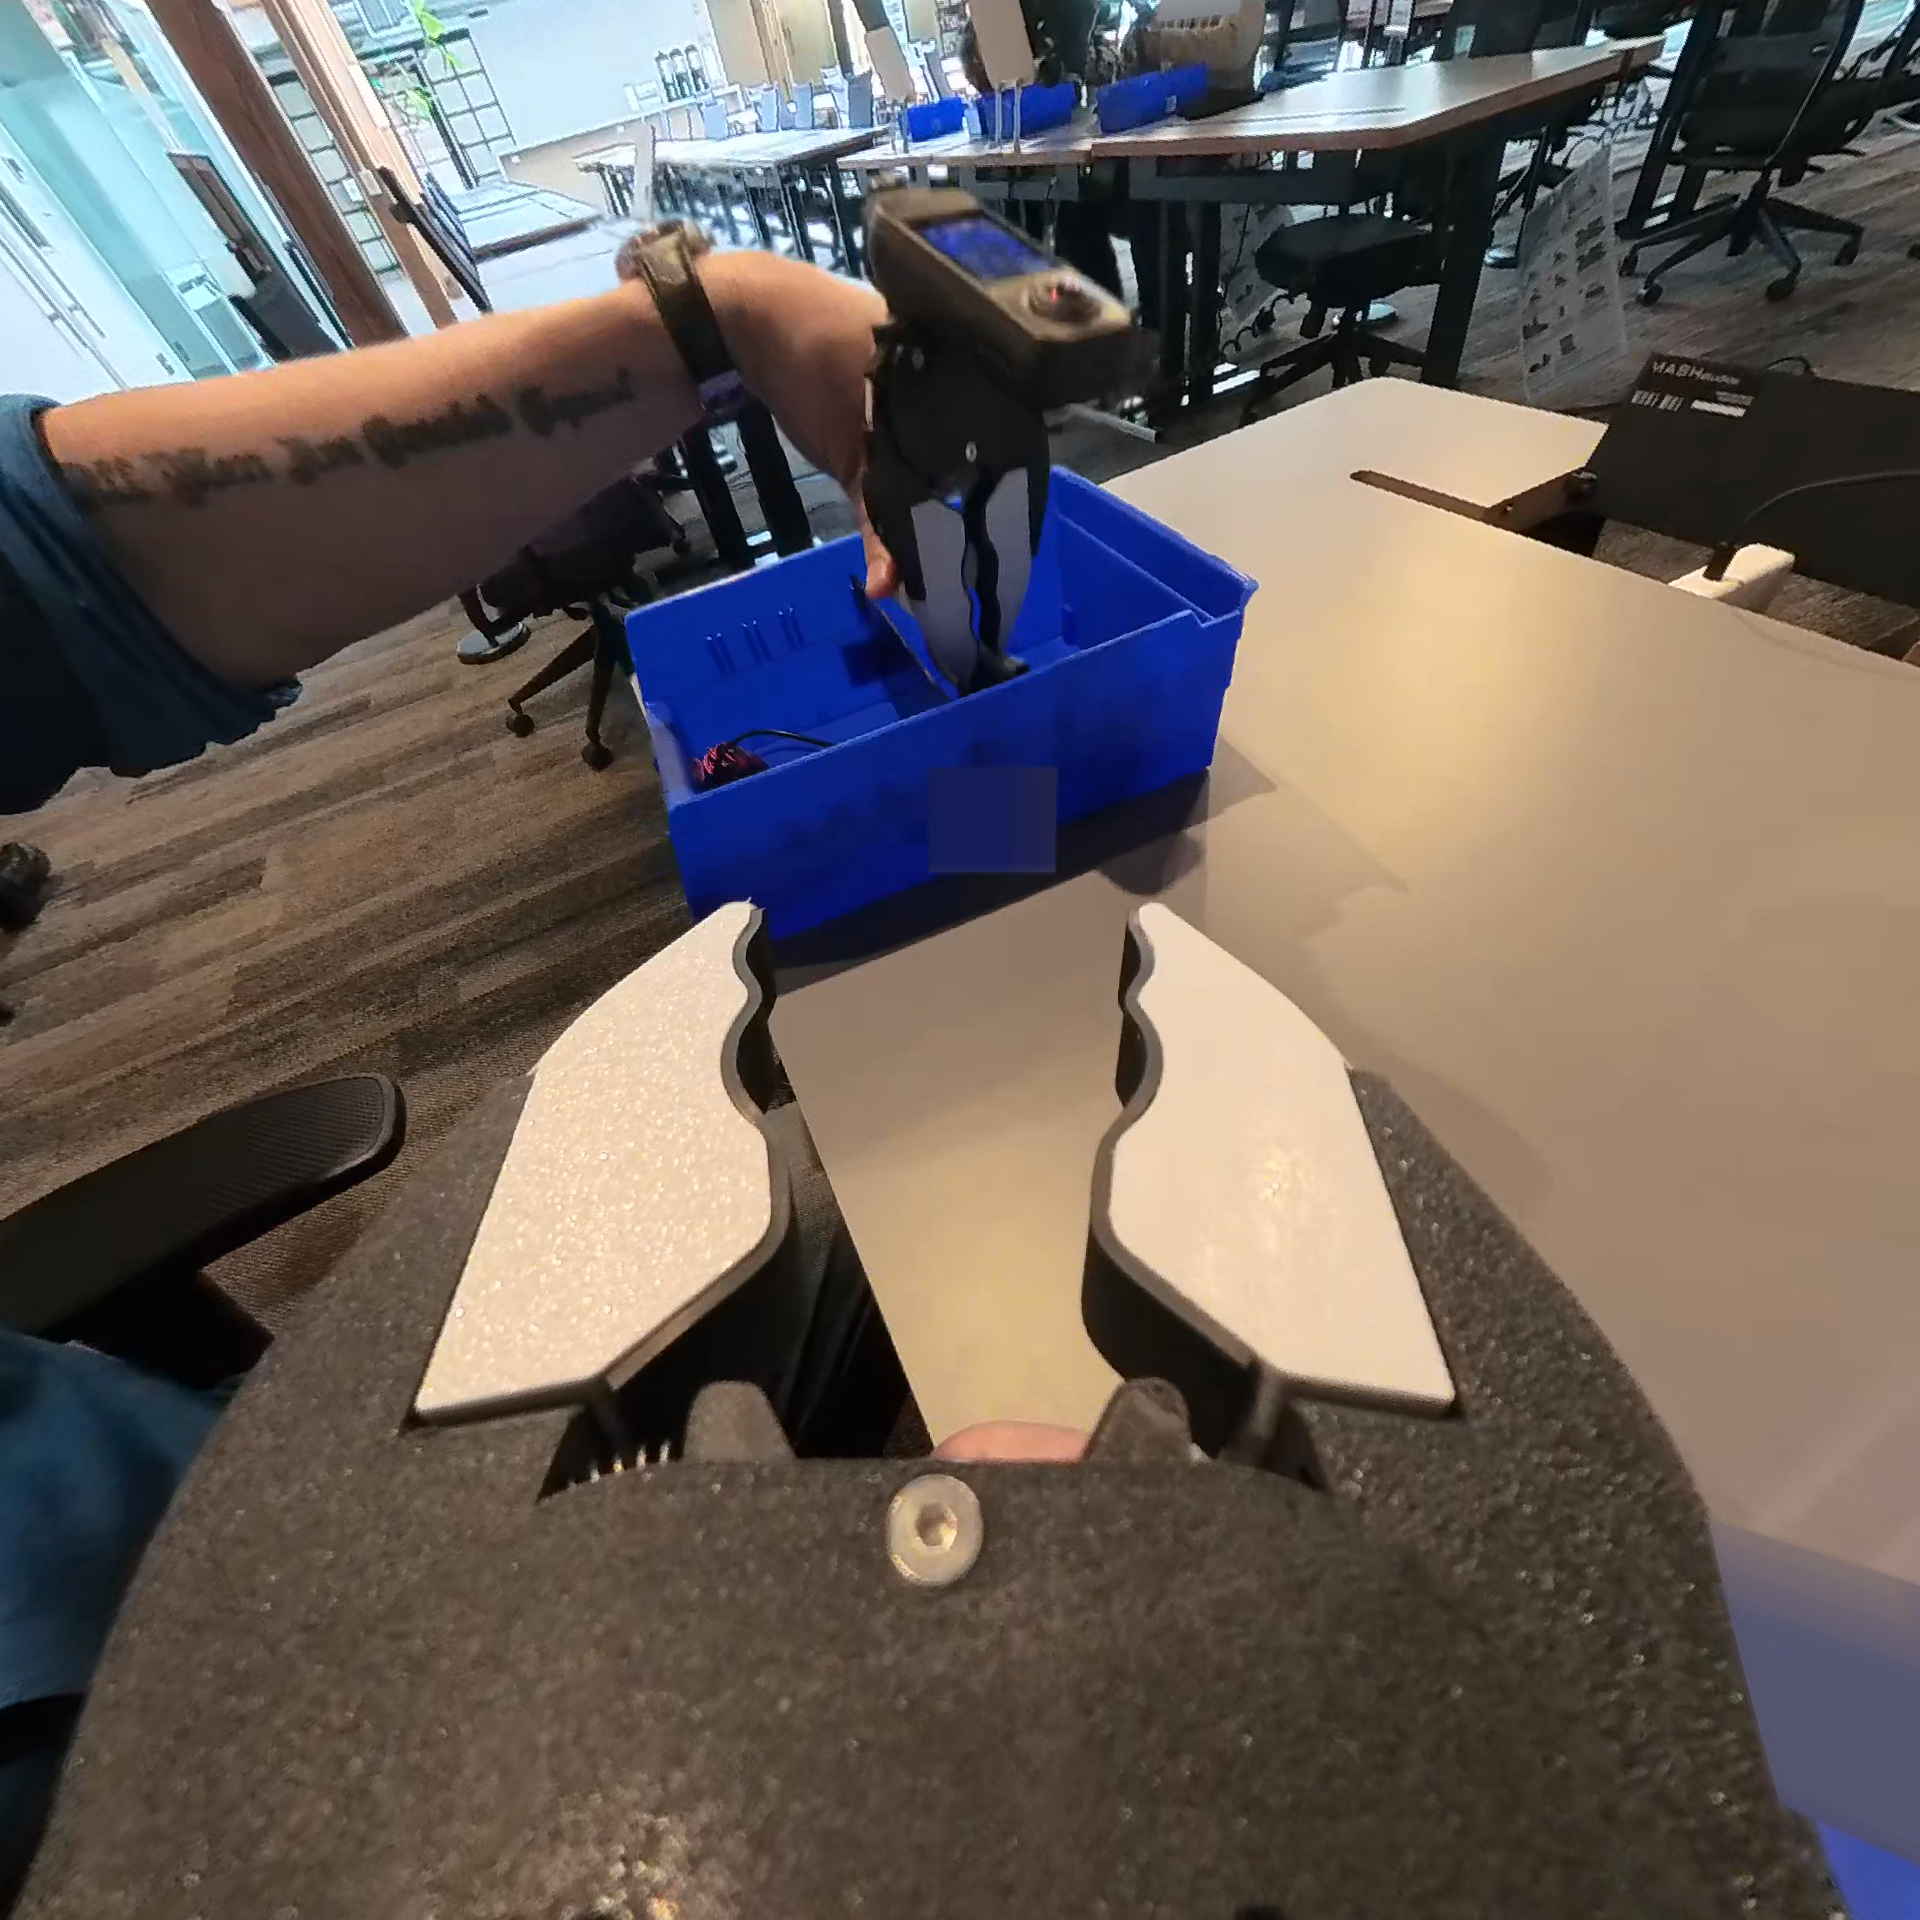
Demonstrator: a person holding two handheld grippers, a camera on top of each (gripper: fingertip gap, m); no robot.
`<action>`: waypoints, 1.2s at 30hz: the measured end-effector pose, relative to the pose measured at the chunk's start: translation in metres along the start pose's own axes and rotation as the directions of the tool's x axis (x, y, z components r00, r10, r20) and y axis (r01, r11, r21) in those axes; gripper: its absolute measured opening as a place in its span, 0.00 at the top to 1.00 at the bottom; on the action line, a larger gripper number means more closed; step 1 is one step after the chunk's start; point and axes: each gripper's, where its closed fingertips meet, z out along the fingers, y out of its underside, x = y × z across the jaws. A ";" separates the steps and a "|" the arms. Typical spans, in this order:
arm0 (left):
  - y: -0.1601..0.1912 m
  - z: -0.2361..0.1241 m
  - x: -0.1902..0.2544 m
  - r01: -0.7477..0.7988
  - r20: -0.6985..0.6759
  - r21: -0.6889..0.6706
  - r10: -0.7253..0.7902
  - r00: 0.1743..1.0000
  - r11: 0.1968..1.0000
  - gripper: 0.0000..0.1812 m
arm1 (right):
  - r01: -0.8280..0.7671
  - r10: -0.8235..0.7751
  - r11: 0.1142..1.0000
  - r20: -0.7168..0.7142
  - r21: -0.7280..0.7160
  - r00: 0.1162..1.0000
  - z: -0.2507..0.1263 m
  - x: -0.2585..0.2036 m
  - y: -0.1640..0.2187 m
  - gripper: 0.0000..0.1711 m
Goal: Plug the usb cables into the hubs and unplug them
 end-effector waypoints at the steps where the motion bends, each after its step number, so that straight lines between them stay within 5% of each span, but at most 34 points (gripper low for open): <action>1: -0.002 -0.007 -0.002 0.000 0.019 0.011 0.000 1.000 1.000 0.94 | 0.000 0.000 1.000 0.001 0.003 1.000 -0.001 -0.001 -0.001 0.63; 10: -0.053 -0.105 -0.002 -0.083 0.151 0.138 0.062 0.987 0.987 0.94 | 0.019 -0.019 1.000 -0.011 0.022 1.000 -0.010 -0.001 -0.011 0.63; 15: -0.110 -0.120 0.015 -0.188 0.155 0.156 0.164 0.974 0.970 0.94 | 0.024 -0.022 0.998 -0.037 0.058 0.999 -0.025 0.005 -0.022 0.63; 26: -0.204 -0.019 0.055 -0.230 -0.121 0.091 0.240 0.963 0.969 0.94 | 0.053 -0.040 0.987 -0.088 0.149 0.995 -0.062 0.011 -0.050 0.63; 36: -0.211 0.051 0.055 -0.129 -0.322 0.035 0.134 0.937 0.991 0.94 | 0.065 -0.047 0.982 -0.103 0.178 0.994 -0.079 0.011 -0.058 0.63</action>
